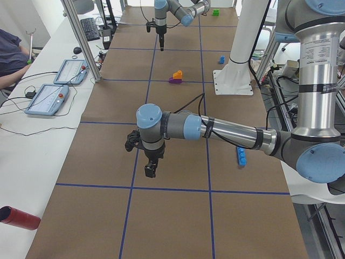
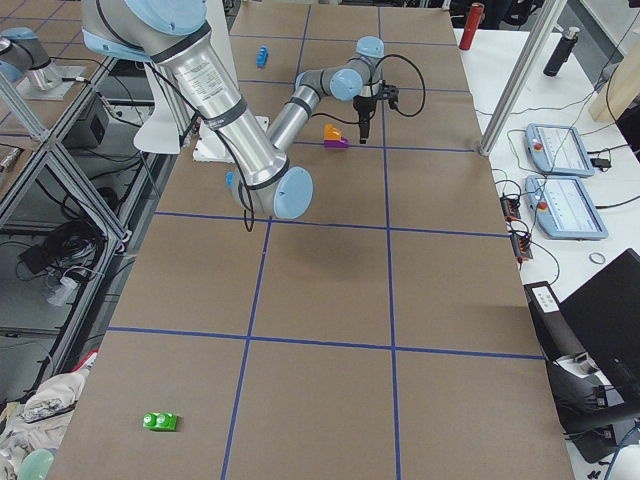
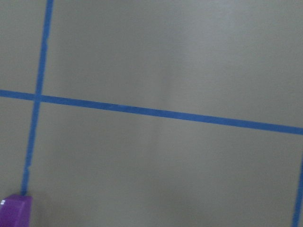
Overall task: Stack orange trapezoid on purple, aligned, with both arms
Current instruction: 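Open the right gripper and raise it away from the stack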
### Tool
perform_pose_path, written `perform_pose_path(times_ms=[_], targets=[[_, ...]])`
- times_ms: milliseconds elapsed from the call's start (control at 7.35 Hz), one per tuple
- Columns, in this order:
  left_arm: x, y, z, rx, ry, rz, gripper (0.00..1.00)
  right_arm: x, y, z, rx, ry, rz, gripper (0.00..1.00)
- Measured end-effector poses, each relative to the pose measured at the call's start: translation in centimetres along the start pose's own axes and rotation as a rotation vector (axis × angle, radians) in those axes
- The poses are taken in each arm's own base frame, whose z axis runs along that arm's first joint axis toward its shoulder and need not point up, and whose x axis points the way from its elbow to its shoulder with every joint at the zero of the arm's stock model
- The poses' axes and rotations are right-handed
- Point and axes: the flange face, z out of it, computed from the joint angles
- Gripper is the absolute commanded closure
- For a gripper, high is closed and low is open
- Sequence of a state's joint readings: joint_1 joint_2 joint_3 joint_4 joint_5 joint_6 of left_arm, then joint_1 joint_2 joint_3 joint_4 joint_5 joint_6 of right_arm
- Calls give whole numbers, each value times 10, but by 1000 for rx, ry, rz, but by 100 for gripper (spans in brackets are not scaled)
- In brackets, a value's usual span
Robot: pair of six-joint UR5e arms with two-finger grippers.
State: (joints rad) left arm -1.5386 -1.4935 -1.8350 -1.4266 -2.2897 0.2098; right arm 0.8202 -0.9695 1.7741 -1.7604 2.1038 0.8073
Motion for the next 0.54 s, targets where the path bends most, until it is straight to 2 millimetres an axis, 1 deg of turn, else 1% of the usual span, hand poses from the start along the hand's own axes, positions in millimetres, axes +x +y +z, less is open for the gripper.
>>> perform_pose_path(times_ms=[136, 272, 408, 544], targets=[[-8, 7, -5, 14, 21, -13, 0, 73, -10, -11, -7, 10, -46, 1], [-11, 10, -7, 17, 35, -26, 0, 150, -15, -22, -13, 24, -80, 1], [-12, 11, -8, 12, 43, -38, 0, 229, -13, -32, -20, 38, -112, 0], [-12, 12, -9, 5, 48, -46, 0, 300, -4, -43, -24, 49, -138, 0]])
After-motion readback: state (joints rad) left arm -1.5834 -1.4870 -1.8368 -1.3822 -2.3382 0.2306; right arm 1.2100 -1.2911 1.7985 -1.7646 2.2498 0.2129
